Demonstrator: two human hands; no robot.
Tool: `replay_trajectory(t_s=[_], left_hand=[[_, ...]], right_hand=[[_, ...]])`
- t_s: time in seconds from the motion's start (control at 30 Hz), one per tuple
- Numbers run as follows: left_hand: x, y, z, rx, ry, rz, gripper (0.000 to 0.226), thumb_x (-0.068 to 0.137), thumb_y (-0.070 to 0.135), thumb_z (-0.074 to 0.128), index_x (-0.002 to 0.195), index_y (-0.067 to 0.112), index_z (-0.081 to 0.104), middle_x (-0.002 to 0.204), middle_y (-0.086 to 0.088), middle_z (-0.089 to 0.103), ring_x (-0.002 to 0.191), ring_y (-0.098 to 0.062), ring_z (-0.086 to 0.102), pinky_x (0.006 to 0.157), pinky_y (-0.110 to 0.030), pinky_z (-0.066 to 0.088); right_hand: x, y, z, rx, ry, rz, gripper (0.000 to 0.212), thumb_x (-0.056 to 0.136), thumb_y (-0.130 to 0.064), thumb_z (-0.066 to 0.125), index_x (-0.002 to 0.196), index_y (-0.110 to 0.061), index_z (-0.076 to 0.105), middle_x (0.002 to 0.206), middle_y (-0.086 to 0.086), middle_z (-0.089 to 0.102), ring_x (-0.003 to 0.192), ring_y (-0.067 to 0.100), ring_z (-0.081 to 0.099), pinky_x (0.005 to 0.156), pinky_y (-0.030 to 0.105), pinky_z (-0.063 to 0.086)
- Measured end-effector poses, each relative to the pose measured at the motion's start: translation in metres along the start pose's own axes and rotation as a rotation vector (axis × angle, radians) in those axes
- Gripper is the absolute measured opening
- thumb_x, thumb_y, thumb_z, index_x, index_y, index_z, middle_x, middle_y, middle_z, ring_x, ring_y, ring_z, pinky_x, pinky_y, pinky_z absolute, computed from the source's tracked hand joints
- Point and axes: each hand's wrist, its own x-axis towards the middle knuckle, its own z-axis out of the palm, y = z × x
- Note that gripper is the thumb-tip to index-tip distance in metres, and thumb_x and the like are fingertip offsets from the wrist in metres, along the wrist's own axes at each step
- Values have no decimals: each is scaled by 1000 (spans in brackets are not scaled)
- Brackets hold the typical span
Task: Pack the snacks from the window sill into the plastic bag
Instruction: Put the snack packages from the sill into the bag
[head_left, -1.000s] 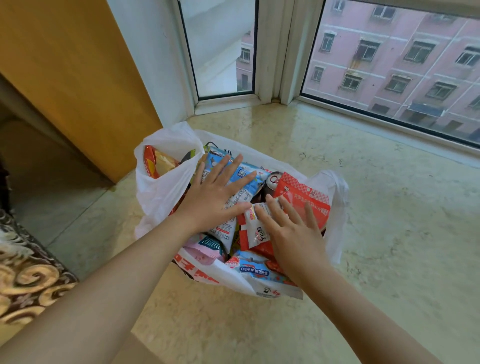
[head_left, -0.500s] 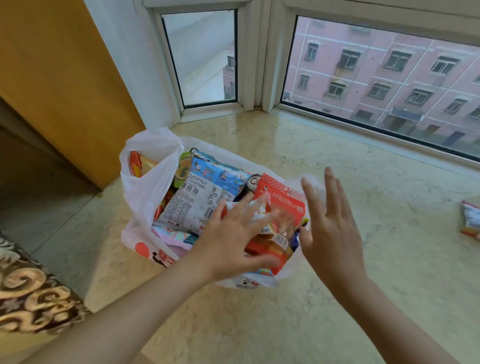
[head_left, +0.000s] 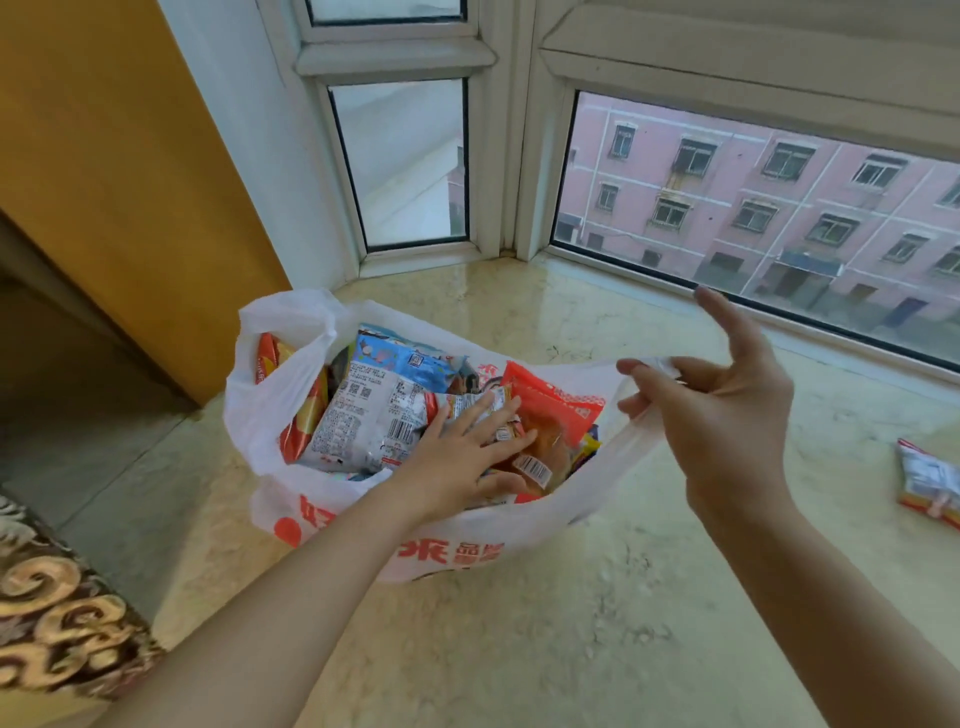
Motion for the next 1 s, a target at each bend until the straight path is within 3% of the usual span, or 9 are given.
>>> replay_trajectory(t_s=[0.13, 0.2, 0.3, 0.37, 0.43, 0.57, 0.63, 0.83, 1.0], left_hand=[[13, 9, 1, 195, 55, 24, 63, 93, 55, 16, 146, 41, -16, 149, 3, -34, 144, -30, -23, 115, -59, -4], [24, 20, 18, 138, 126, 41, 67, 85, 51, 7, 149, 39, -11, 156, -2, -21, 146, -37, -9, 113, -64, 7], [37, 31, 31, 132, 134, -27, 72, 86, 60, 14, 151, 35, -3, 160, -4, -5, 146, -33, 2, 105, -67, 27], [46, 31, 30, 190, 147, -7, 75, 88, 67, 19, 149, 37, -13, 157, 0, -25, 145, -30, -16, 112, -64, 12], [44, 29, 23, 85, 32, 7, 77, 90, 68, 27, 148, 40, -14, 154, 3, -31, 143, -26, -27, 115, -58, -4], [26, 32, 18, -208, 100, -142, 93, 74, 83, 31, 148, 46, -12, 157, -2, -28, 143, -25, -26, 118, -51, -7], [22, 40, 23, -293, 49, -192, 89, 70, 84, 30, 143, 55, -13, 156, -4, -30, 142, -27, -28, 117, -50, 1], [37, 86, 21, -408, -29, -99, 71, 90, 59, 46, 140, 62, -4, 157, 7, -26, 146, -25, -18, 107, -48, 37], [58, 157, 17, -394, -51, 39, 73, 92, 54, 49, 141, 61, -4, 157, 5, -26, 146, -25, -18, 105, -48, 39]], right_hand=[[20, -20, -8, 49, 24, -97, 71, 80, 5, 69, 139, -25, 43, 76, 11, 71, 60, 22, 70, 56, 28, 55], [22, -15, -13, 23, 44, -97, 69, 81, 3, 70, 138, -25, 43, 78, 11, 71, 60, 21, 70, 58, 28, 55], [25, -1, -29, -3, 100, -59, 66, 81, 2, 70, 137, -23, 45, 77, 8, 71, 58, 19, 68, 57, 27, 54], [24, 6, -36, -56, 91, -48, 62, 82, 1, 69, 135, -22, 46, 78, 5, 71, 57, 17, 68, 55, 24, 53], [23, 9, -38, -74, 57, -26, 58, 83, -1, 69, 133, -21, 48, 84, 7, 71, 59, 15, 69, 54, 21, 53], [25, 8, -45, 98, 63, 135, 59, 81, 3, 69, 133, -18, 49, 85, 12, 71, 56, 16, 66, 56, 27, 53], [25, 3, -50, 154, 92, 151, 62, 80, 7, 68, 134, -18, 48, 83, 14, 72, 55, 19, 65, 55, 28, 53], [17, -4, -81, 73, 153, 111, 55, 80, 3, 71, 127, -19, 54, 84, 14, 71, 59, 18, 66, 54, 20, 52], [12, -13, -141, 31, 245, 69, 48, 77, 1, 73, 119, -18, 61, 81, 14, 72, 61, 22, 68, 60, 28, 55]])
